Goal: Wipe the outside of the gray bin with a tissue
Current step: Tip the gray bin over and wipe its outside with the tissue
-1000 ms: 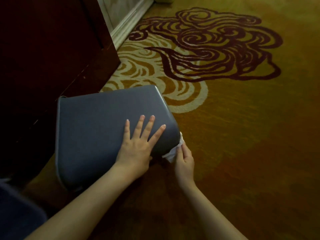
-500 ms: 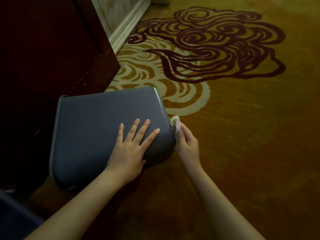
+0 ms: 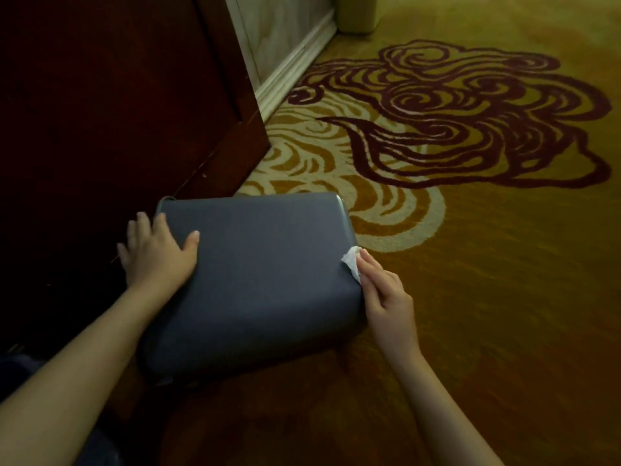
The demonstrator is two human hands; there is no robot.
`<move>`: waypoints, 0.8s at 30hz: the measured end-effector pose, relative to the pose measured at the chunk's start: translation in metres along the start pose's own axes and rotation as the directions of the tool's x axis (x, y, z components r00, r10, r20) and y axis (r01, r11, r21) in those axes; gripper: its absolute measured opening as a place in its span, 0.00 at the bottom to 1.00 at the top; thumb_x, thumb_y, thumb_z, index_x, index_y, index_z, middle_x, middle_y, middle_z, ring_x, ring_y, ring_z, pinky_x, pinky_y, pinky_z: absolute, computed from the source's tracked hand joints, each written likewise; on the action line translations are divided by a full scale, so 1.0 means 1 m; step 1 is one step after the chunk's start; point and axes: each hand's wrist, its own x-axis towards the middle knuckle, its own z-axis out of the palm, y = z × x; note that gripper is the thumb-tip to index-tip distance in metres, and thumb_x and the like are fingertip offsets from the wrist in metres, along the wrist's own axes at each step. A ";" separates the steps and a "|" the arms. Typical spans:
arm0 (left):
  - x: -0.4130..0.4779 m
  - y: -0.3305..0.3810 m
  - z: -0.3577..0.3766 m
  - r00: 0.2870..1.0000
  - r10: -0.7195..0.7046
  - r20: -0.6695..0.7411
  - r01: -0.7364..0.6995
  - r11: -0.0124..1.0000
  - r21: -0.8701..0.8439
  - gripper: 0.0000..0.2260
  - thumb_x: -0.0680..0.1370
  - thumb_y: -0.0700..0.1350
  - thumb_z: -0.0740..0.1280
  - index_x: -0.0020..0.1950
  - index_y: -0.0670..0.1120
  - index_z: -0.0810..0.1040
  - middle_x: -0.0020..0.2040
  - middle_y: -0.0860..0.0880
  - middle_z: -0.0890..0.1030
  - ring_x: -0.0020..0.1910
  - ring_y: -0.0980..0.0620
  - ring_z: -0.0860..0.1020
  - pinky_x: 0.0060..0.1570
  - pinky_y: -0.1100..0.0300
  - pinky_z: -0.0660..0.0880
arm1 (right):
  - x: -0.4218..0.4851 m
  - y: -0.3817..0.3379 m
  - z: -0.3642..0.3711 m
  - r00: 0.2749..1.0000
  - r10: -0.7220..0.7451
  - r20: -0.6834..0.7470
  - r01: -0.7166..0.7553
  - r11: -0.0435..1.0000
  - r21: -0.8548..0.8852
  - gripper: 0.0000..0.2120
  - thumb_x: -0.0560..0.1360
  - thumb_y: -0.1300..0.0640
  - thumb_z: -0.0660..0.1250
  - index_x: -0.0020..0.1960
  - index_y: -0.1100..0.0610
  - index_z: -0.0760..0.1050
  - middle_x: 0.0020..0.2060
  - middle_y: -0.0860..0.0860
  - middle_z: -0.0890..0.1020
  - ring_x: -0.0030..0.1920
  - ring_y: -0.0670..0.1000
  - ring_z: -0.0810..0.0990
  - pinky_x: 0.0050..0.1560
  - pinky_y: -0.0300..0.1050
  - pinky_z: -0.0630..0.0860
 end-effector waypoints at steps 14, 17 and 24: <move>0.040 -0.011 -0.012 0.853 -0.370 0.369 0.520 0.527 -0.673 0.20 0.77 0.49 0.63 0.63 0.37 0.72 0.63 0.40 0.75 0.58 0.42 0.75 0.55 0.52 0.73 | 0.042 -0.033 0.021 0.971 -0.179 0.159 0.235 0.833 -0.500 0.17 0.77 0.61 0.60 0.66 0.55 0.71 0.67 0.50 0.73 0.66 0.53 0.66 0.64 0.53 0.70; 0.027 -0.010 -0.009 0.870 -0.411 0.274 0.479 0.569 -0.669 0.20 0.78 0.50 0.61 0.64 0.37 0.71 0.63 0.41 0.75 0.59 0.41 0.74 0.54 0.53 0.71 | 0.030 -0.029 0.018 0.969 -0.206 0.133 0.245 0.820 -0.518 0.19 0.76 0.63 0.61 0.66 0.57 0.70 0.66 0.51 0.74 0.65 0.54 0.67 0.62 0.52 0.72; -0.020 -0.010 -0.037 0.956 -0.278 0.089 0.227 0.516 -0.826 0.14 0.79 0.52 0.58 0.42 0.45 0.76 0.40 0.51 0.78 0.39 0.53 0.76 0.39 0.57 0.74 | 0.003 -0.034 0.003 0.963 -0.269 -0.001 0.243 0.873 -0.422 0.17 0.75 0.66 0.62 0.64 0.59 0.73 0.63 0.53 0.77 0.62 0.53 0.71 0.56 0.39 0.68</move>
